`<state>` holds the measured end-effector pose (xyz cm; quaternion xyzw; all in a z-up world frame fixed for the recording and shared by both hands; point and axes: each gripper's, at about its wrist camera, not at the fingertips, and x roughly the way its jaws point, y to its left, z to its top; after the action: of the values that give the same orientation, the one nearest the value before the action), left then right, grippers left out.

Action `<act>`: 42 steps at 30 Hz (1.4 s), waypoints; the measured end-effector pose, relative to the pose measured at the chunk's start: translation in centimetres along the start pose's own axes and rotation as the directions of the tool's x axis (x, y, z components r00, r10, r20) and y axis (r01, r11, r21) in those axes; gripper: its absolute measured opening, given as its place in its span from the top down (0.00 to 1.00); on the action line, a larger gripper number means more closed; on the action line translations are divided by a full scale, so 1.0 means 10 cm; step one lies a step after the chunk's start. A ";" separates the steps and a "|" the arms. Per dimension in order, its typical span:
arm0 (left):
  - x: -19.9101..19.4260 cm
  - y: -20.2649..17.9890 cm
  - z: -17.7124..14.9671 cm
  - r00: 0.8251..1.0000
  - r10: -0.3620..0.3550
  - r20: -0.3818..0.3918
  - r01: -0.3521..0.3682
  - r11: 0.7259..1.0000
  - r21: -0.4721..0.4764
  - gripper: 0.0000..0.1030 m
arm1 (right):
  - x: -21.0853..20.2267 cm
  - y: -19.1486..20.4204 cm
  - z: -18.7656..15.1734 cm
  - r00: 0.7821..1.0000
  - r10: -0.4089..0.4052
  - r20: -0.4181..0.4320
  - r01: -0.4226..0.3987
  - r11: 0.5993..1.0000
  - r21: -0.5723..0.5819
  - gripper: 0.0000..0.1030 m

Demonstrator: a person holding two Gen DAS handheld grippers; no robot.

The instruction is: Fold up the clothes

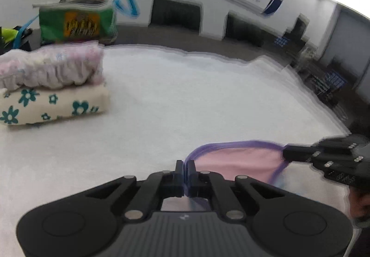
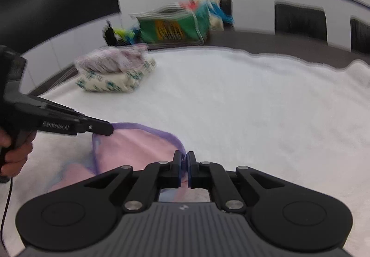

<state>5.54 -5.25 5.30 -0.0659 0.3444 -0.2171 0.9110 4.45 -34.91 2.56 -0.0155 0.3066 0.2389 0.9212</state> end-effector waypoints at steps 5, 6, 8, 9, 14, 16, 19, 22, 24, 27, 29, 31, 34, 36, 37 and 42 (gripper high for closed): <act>-0.59 -0.25 -0.65 0.995 -0.027 0.096 0.022 0.998 0.052 0.97 | -0.63 0.33 -0.39 0.999 0.009 0.042 -0.004 0.992 -0.122 0.96; -0.61 -0.27 -0.83 0.998 -0.024 0.065 0.020 0.998 0.062 0.94 | -0.71 0.40 -0.50 1.000 0.019 0.022 -0.016 0.990 -0.142 0.95; -0.70 -0.24 -0.97 0.998 -0.048 0.033 0.046 0.998 0.053 0.91 | -0.84 0.47 -0.66 1.000 -0.010 0.003 0.011 0.987 -0.158 0.94; -0.75 -0.21 -0.99 0.998 -0.065 0.022 0.064 0.997 0.042 0.91 | -0.90 0.49 -0.73 0.999 -0.035 -0.003 0.034 0.986 -0.162 0.94; -0.94 -0.14 -0.71 0.991 -0.059 0.122 0.063 0.998 -0.029 0.60 | -1.05 0.48 -0.59 0.993 -0.006 0.118 0.016 0.996 -0.083 0.72; -0.81 -0.31 -0.59 0.990 -0.008 0.138 0.009 1.000 -0.006 0.57 | -0.87 0.52 -0.47 0.991 0.005 0.132 0.000 0.999 -0.040 0.71; -0.41 -0.57 -0.62 0.995 0.091 0.043 -0.094 0.992 0.084 0.60 | -0.48 0.68 -0.40 0.997 0.023 0.072 -0.021 0.999 -0.028 0.71; -0.32 -0.55 -0.83 0.992 0.124 -0.034 -0.121 0.990 0.076 0.68 | -0.28 0.95 -0.53 1.000 0.016 -0.021 -0.019 0.993 -0.119 0.71; -0.45 -0.46 -0.84 0.994 0.101 -0.041 -0.100 0.995 0.017 0.58 | -0.45 0.99 -0.62 1.000 0.002 0.012 0.000 0.991 -0.134 0.61; -0.51 -0.36 -0.75 0.997 0.034 -0.065 -0.038 0.997 -0.066 0.34 | -0.74 0.72 -0.62 0.997 0.009 0.078 -0.013 0.999 0.050 0.45; -0.46 -0.34 -0.68 0.996 -0.008 -0.093 -0.002 0.994 -0.106 0.32 | -0.75 0.50 -0.61 0.996 -0.031 0.081 0.013 0.977 0.212 0.45; -0.34 -0.36 -0.67 0.991 0.019 -0.136 -0.035 0.993 -0.114 0.35 | -0.66 0.46 -0.64 0.997 -0.048 0.054 0.032 0.963 0.268 0.46; -0.32 -0.47 -0.78 0.992 0.051 -0.112 -0.062 0.994 -0.094 0.37 | -0.50 0.49 -0.70 0.999 -0.053 0.006 0.049 0.956 0.288 0.51; -0.34 -0.50 -0.84 0.995 0.059 -0.086 -0.068 0.992 -0.106 0.38 | -0.42 0.61 -0.76 0.997 -0.077 0.003 0.074 0.964 0.254 0.52; -0.34 -0.52 -0.86 0.995 0.061 -0.075 -0.069 0.991 -0.111 0.38 | -0.42 0.66 -0.79 0.996 -0.091 0.007 0.087 0.968 0.236 0.52; -0.31 -0.55 -0.89 0.997 -0.017 -0.075 0.005 0.987 -0.158 0.64 | -0.47 0.75 -0.85 0.992 -0.124 0.021 0.116 0.964 0.240 0.53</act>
<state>-4.29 -8.55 1.98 -0.1316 0.3945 -0.1966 0.8879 -6.97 -31.83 -0.77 0.0810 0.3149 0.1445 0.9346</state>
